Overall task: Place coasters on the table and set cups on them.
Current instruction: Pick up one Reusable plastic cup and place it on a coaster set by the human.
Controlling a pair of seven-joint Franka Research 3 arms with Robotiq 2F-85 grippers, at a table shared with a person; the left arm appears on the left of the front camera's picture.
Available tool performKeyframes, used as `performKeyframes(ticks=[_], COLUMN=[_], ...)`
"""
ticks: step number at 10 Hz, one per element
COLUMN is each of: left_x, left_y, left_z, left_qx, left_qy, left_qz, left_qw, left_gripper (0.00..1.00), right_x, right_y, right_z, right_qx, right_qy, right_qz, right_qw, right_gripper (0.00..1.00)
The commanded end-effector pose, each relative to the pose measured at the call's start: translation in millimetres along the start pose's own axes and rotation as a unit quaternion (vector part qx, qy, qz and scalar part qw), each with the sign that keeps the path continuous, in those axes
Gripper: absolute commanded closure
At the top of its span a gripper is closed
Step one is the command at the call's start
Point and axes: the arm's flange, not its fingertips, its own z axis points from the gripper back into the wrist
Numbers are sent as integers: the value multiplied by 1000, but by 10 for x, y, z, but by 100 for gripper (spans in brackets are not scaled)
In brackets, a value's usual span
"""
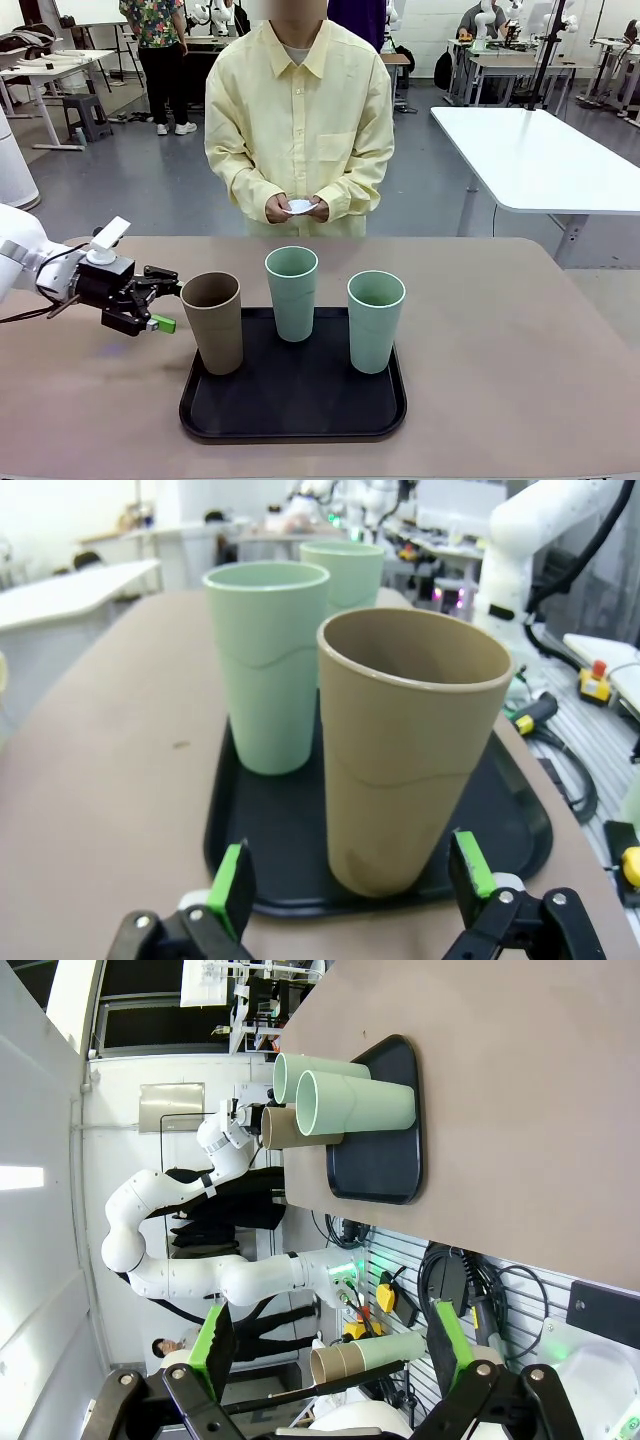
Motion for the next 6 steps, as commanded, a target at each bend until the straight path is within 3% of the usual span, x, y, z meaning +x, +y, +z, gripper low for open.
performKeyframes(ticks=[1,6], left_x=[-14,39], left_y=[82,87], left_z=[-144,-347], left_qx=[4,-16], left_qy=[-3,-6], left_qz=[-12,-17], left_qw=[1000,1000], left_gripper=[0,0], right_x=[16,16], right_y=[-6,-6], right_z=[13,13], right_qx=[7,7], right_qy=[-2,-2], right_qz=[8,8], right_qw=[1000,1000], right_gripper=[0,0])
